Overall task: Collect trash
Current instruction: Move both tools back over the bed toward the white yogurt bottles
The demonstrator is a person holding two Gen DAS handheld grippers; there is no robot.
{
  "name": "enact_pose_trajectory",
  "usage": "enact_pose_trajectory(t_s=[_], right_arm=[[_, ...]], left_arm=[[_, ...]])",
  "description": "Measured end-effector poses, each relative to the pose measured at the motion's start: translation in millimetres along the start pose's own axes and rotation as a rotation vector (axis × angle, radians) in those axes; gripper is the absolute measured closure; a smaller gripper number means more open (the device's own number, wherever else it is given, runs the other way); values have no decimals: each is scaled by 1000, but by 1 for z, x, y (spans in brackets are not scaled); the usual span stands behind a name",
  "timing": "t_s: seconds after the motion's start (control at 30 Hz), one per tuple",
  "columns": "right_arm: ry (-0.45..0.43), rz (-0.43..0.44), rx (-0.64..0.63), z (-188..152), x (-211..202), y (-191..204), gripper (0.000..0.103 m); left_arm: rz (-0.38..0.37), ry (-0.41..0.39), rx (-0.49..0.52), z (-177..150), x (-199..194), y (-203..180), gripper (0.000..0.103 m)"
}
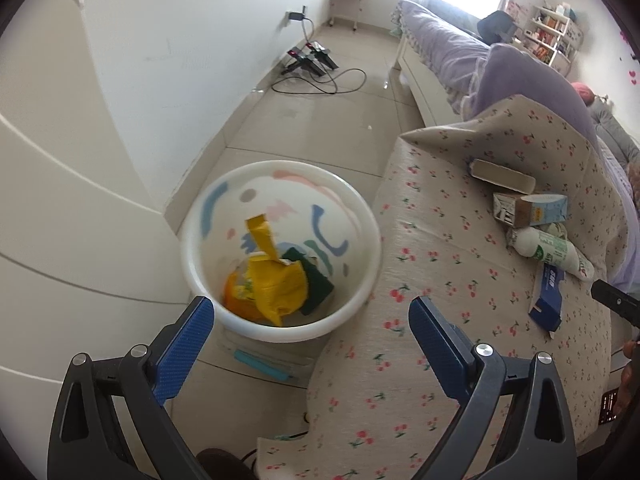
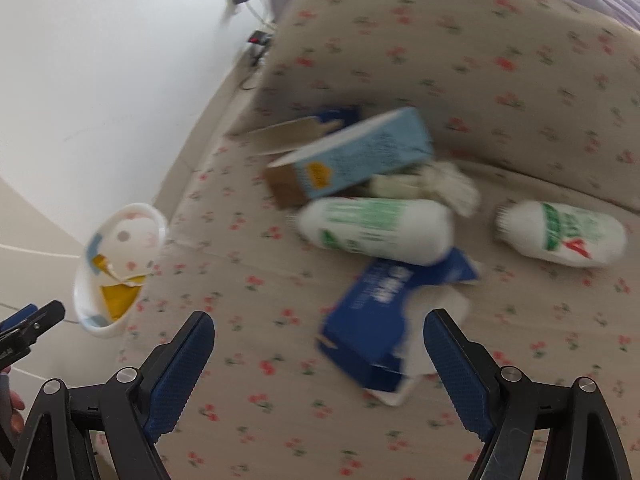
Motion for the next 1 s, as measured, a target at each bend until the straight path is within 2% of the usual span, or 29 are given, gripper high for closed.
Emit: enact_pose_trajectory(t_s=[0.3, 0.43, 0.5, 0.63, 0.77, 0.83, 1.0], right_arm=[[-12, -122, 69, 10, -13, -80, 14], [21, -216, -38, 17, -8, -109, 14], [45, -232, -81, 19, -1, -116, 14], [101, -266, -208, 19, 24, -121, 14], [119, -351, -382, 24, 42, -124, 14], [126, -372, -447, 27, 50, -124, 14], [160, -377, -514, 26, 67, -125, 18]], left_arm=[[-43, 24, 52, 10, 14, -50, 4], [-64, 31, 87, 18, 23, -74, 4], [-71, 39, 103, 20, 30, -85, 4], [-78, 61, 134, 24, 44, -101, 4], [-86, 78, 160, 27, 54, -114, 4], [-93, 83, 165, 28, 58, -120, 4], [-110, 91, 174, 32, 66, -134, 4]])
Point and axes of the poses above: each gripper's, at about its wrist camera, not at the fingertips, and x roughly the way its jaws point, y to its left, z to its top, the point moved 10 cm from there along x, roughly the way its jaws point, and after that the axes turned 2 degrees about -y, right-handed, at the moved point
